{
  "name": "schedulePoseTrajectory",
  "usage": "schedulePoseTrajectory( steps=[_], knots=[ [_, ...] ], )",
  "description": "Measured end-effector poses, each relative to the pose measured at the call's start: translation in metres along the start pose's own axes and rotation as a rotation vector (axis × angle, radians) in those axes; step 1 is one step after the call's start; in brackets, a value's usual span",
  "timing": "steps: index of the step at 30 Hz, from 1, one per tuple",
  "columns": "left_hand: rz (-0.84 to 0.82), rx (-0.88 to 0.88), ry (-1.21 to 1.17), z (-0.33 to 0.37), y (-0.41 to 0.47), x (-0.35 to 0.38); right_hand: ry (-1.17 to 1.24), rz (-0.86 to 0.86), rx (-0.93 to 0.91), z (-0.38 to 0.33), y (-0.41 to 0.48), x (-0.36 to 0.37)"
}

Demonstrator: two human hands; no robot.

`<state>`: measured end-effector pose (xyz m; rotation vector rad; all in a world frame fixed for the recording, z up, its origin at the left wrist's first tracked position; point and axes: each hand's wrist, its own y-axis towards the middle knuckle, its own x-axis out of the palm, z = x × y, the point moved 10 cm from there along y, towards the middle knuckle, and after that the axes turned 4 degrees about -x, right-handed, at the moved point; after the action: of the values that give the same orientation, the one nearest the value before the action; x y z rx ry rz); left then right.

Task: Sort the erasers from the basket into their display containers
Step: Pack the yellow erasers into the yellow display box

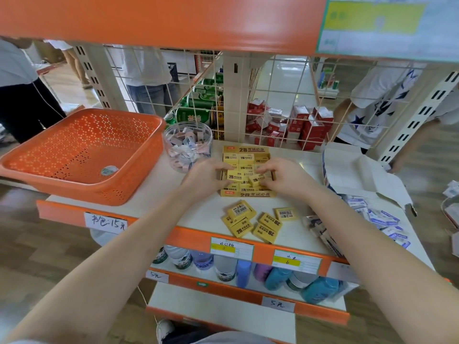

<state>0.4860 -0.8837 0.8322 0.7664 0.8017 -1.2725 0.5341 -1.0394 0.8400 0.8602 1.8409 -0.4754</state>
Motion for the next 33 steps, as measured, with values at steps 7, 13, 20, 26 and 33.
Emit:
schedulePoseTrajectory(
  steps=[7, 13, 20, 26, 33],
  knots=[
    [-0.067, -0.026, -0.038, 0.004, 0.000, 0.007, -0.169, -0.054, 0.002, -0.002, 0.008, 0.011],
    [-0.066, -0.044, -0.089, 0.000, -0.002, 0.009, -0.192, 0.133, 0.119, 0.016, 0.018, -0.012],
    [0.027, -0.040, -0.055, -0.004, 0.004, 0.000, -0.206, 0.149, 0.160, 0.026, 0.033, -0.009],
    [0.057, -0.057, -0.054, -0.011, 0.012, 0.004, -0.199, 0.200, 0.184, 0.030, 0.038, -0.011],
    [0.142, -0.091, -0.096, -0.014, 0.016, 0.004, -0.206, 0.243, 0.202, 0.032, 0.038, -0.016]
  ],
)
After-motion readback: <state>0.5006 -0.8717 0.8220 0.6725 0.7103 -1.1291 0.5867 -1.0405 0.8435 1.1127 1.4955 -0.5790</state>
